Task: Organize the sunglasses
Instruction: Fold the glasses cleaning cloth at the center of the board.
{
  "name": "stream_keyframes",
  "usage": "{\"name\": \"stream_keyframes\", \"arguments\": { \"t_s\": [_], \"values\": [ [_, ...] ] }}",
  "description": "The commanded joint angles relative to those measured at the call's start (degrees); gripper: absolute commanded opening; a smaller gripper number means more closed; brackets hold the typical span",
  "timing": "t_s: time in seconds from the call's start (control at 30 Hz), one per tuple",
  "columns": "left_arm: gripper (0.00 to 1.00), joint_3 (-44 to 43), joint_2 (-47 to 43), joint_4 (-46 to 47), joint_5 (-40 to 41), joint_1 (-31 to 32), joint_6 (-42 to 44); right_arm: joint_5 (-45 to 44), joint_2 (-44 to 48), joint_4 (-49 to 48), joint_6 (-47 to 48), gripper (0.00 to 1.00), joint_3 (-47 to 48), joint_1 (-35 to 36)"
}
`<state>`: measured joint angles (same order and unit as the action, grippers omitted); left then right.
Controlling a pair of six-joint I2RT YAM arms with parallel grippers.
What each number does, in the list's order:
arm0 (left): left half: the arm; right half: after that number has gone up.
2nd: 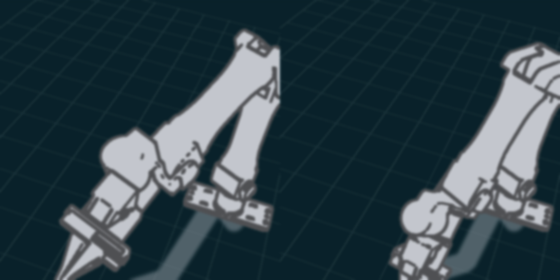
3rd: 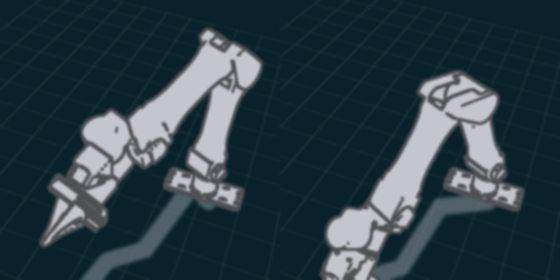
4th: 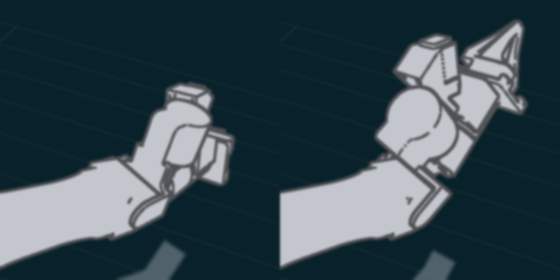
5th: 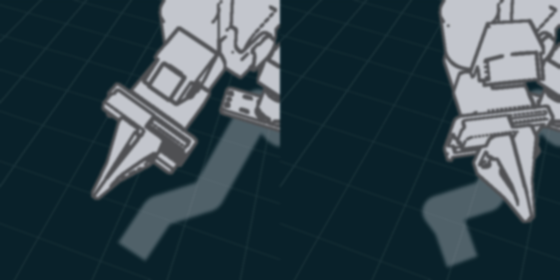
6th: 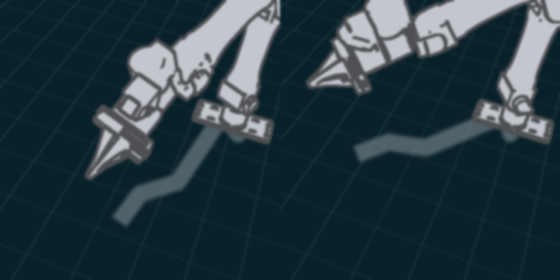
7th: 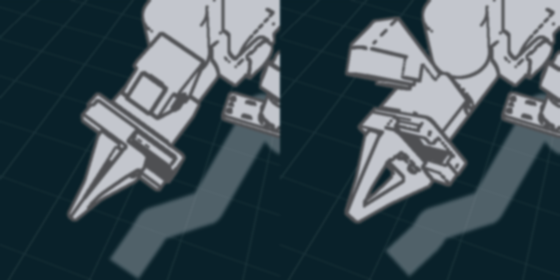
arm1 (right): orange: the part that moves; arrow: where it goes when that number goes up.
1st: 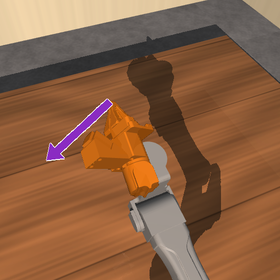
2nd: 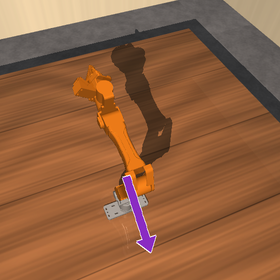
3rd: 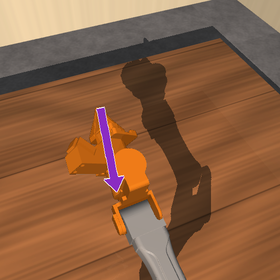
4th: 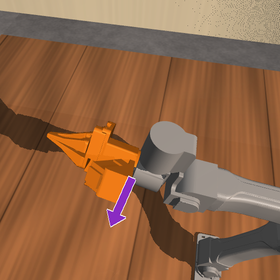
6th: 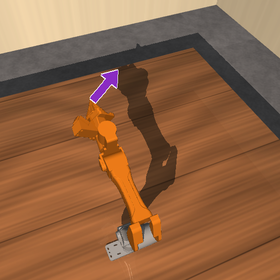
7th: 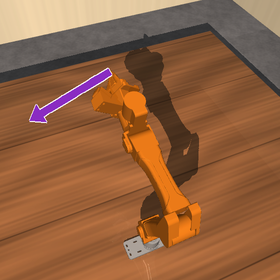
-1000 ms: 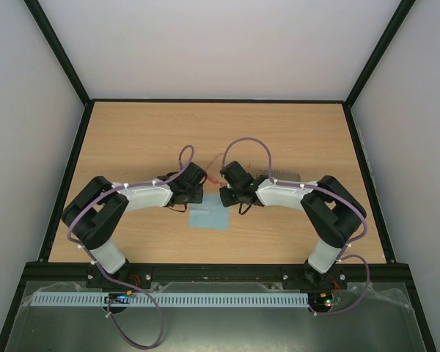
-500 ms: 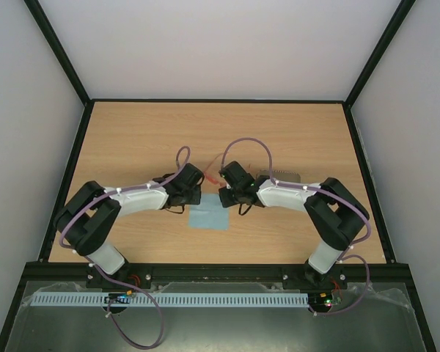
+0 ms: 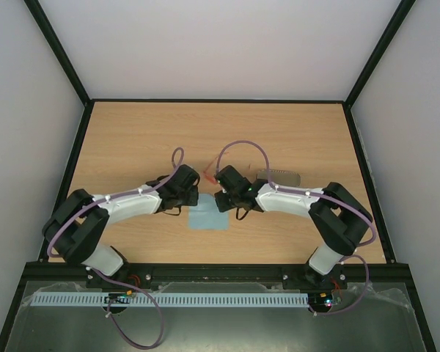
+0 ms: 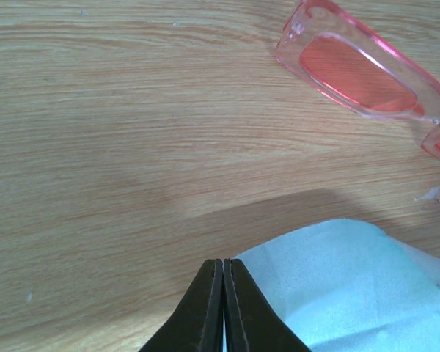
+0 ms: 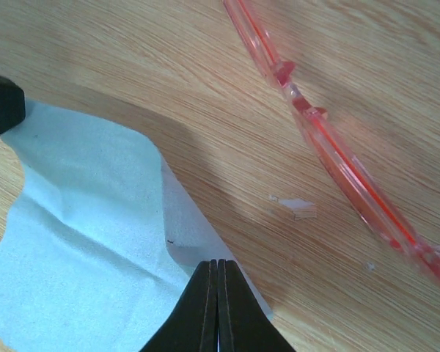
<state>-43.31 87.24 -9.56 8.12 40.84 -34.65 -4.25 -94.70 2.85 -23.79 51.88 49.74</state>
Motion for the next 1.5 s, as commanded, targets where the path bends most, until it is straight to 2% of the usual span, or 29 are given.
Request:
{"name": "stream_keyframes", "arguments": {
  "t_s": [0.0,1.47],
  "values": [
    [0.02,1.7,-2.4,-0.5,-0.5,-0.2,0.1,-1.8,2.8,3.2,-0.9,0.01,-0.3,0.5],
    [0.02,6.4,-9.7,-3.6,-1.6,2.8,-1.9,-1.2,8.2,3.3,-3.0,0.02,-5.6,2.9]
  ]
}}
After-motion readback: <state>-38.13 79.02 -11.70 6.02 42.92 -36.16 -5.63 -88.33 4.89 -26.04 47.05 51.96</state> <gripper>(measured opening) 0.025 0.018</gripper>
